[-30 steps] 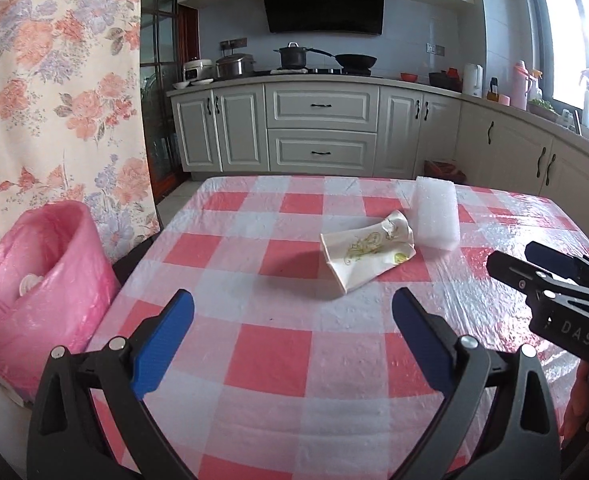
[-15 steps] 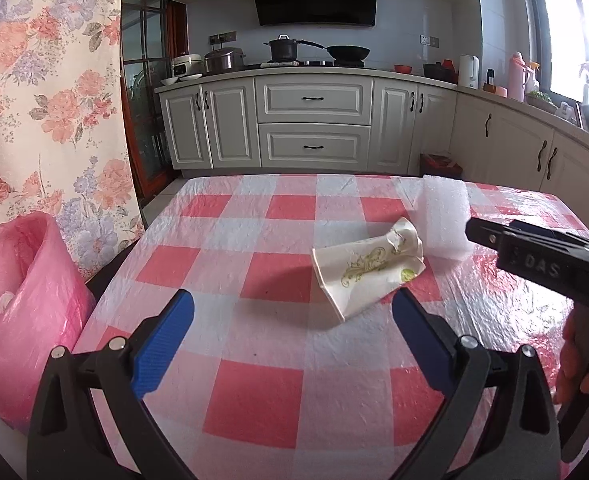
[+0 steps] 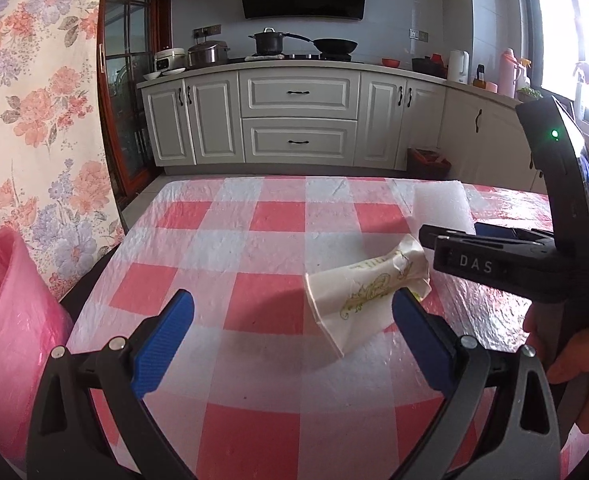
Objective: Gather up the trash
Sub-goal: 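Grasp the white foam block with the right gripper while the left grasps the printed paper packet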
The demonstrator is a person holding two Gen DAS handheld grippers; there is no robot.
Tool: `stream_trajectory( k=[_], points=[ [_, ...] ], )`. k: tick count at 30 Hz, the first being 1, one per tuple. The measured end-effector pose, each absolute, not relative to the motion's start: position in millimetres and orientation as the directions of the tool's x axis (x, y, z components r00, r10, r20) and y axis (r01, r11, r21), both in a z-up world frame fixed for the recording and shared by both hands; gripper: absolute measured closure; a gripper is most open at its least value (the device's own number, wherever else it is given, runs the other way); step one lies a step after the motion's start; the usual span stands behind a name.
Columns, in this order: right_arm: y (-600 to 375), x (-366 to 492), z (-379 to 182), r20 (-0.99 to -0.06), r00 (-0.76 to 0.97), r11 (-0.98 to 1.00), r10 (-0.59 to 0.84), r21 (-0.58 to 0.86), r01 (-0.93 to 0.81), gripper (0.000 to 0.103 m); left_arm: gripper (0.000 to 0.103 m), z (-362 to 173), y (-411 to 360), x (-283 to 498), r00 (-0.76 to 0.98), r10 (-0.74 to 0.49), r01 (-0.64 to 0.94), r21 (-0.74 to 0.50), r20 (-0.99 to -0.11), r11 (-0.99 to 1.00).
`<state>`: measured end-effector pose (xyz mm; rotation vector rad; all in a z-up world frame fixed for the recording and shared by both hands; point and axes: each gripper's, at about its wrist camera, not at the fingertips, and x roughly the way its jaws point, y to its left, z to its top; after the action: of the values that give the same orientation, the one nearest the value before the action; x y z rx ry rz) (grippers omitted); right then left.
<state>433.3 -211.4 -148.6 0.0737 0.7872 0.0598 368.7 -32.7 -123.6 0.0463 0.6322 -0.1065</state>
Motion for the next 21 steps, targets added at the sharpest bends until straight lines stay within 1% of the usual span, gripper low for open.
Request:
stream_trajectory(
  k=[3,5,10,15,21],
  points=[
    [-209.7,433.2,-148.7,-0.708,0.701,0.996,0.088,0.074,-0.050,0.038,0.007,-123.9,-35.6,375.3,0.798,-0.088,0.123,0.019,-0.596,0.992],
    [-212.6,430.4,-147.2,-0.706,0.696,0.992,0.129,0.099,-0.083,0.049,0.007,-124.1,-37.3,379.2,0.799,-0.089,0.125,0.020,-0.595,0.992],
    [-230.7,415.4,-145.4,-0.700,0.703,0.992,0.127,0.105,-0.074,0.051,0.007,-120.6,-46.4,393.4,0.799,-0.099,0.143,0.027,-0.594,0.989],
    [-256.2,390.1,-145.3,-0.695,0.709,0.991,0.119,0.127,-0.043,0.051,0.007,-115.5,-66.3,412.0,0.792,-0.136,0.200,0.044,-0.595,0.979],
    [-278.6,365.3,-147.8,-0.687,0.718,0.989,0.112,0.151,-0.010,0.051,0.008,-130.9,-82.8,425.7,0.710,-0.214,0.277,-0.013,-0.671,0.961]
  ],
)
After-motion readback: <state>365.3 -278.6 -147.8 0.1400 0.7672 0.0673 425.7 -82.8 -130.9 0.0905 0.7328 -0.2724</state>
